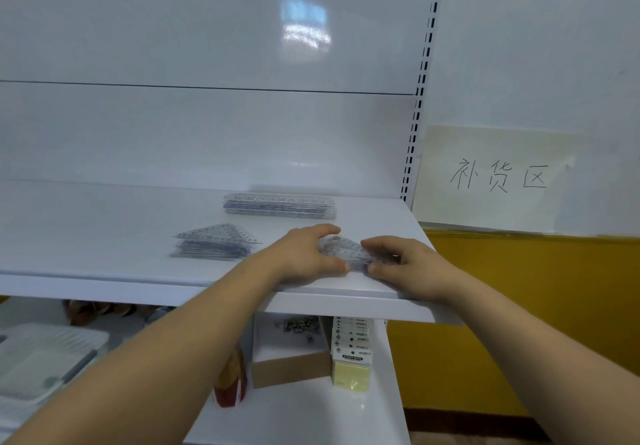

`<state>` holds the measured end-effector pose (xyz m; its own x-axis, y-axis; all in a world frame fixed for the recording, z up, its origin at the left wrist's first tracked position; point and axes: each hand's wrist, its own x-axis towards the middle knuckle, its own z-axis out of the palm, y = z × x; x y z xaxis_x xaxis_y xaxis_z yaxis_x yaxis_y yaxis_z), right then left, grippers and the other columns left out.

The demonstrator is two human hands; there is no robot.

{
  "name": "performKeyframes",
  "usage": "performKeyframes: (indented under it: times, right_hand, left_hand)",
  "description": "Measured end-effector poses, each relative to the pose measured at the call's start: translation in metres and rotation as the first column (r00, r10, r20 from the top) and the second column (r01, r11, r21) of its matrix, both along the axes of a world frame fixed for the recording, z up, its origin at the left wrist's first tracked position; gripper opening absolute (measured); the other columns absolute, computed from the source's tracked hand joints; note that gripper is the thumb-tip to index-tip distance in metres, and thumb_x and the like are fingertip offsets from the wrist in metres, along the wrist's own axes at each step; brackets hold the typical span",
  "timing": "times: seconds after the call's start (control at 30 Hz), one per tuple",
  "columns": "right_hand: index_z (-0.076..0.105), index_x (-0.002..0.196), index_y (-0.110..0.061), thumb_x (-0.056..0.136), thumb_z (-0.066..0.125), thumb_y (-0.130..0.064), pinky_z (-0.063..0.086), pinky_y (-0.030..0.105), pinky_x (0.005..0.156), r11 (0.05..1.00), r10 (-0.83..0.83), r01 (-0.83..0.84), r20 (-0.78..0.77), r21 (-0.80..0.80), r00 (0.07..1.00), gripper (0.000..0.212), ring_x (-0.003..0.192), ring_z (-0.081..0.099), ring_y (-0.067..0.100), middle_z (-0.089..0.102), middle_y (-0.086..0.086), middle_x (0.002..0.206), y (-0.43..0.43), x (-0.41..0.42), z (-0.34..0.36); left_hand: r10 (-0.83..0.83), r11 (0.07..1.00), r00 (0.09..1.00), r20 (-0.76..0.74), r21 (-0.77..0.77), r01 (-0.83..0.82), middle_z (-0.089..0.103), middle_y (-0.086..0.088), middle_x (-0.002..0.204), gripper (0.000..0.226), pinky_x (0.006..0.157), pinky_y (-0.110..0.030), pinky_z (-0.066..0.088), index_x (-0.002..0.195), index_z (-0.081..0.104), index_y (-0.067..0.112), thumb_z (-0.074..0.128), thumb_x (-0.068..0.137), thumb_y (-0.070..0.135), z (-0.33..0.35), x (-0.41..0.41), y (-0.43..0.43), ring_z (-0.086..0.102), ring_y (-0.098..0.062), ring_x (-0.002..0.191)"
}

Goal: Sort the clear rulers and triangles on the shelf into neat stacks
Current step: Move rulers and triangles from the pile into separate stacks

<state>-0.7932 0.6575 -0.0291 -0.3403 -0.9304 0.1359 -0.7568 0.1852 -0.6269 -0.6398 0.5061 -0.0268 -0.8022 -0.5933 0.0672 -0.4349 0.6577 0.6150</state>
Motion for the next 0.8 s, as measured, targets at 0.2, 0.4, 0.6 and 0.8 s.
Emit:
performKeyframes:
  times: [0.2, 0.4, 0.6, 0.8]
  right_hand:
    - [0.05, 0.132, -0.033, 0.085, 0.067, -0.035, 0.037, 0.008, 0.079, 0.998, 0.014, -0.009, 0.082, -0.064, 0.997, 0.051, 0.105, 0.052, 0.003, 0.055, -0.012, 0.12, 0.0043, -0.0032, 0.0014]
    - [0.061, 0.122, -0.028, 0.095, 0.054, -0.031, 0.039, 0.015, 0.077, 0.99, -0.096, 0.099, 0.031, -0.104, 0.995, 0.029, 0.099, 0.055, 0.004, 0.062, -0.014, 0.109, 0.0024, -0.0025, -0.0039]
    - [0.059, 0.116, -0.036, 0.094, 0.055, -0.033, 0.043, 0.008, 0.058, 0.991, -0.059, 0.066, 0.06, -0.115, 0.996, 0.023, 0.088, 0.056, 0.002, 0.061, -0.016, 0.105, 0.0052, 0.0015, -0.0055]
    - [0.058, 0.115, -0.036, 0.093, 0.057, -0.03, 0.039, 0.01, 0.069, 0.993, -0.055, 0.058, 0.025, -0.106, 0.998, 0.023, 0.094, 0.054, 0.001, 0.058, -0.016, 0.106, 0.0042, 0.0018, -0.0055]
  left_hand:
    - [0.048, 0.996, 0.999, -0.024, -0.077, -0.05, 0.04, 0.001, 0.146, 0.079, 0.107, -0.039, 0.036, 0.139, 0.04, 0.034, 0.069, 0.07, 0.059, -0.007, -0.0045, 0.0027, 0.042, -0.019, 0.129]
    - [0.017, 0.995, 0.999, -0.039, -0.1, -0.021, 0.035, 0.002, 0.148, 0.075, 0.108, -0.032, 0.032, 0.143, 0.036, 0.024, 0.068, 0.08, 0.047, -0.0048, -0.0012, 0.0052, 0.037, -0.018, 0.133]
    - [0.034, 0.997, 0.994, -0.108, -0.07, -0.041, 0.045, 0.0, 0.141, 0.067, 0.099, -0.029, 0.038, 0.136, 0.047, 0.026, 0.071, 0.077, 0.047, -0.0076, -0.0003, 0.0025, 0.047, -0.017, 0.124]
    - [-0.02, 0.989, 0.993, -0.119, 0.14, 0.037, 0.041, 0.002, 0.143, 0.066, 0.093, -0.026, 0.038, 0.137, 0.04, 0.033, 0.072, 0.079, 0.04, -0.005, 0.0002, -0.0018, 0.045, -0.013, 0.12]
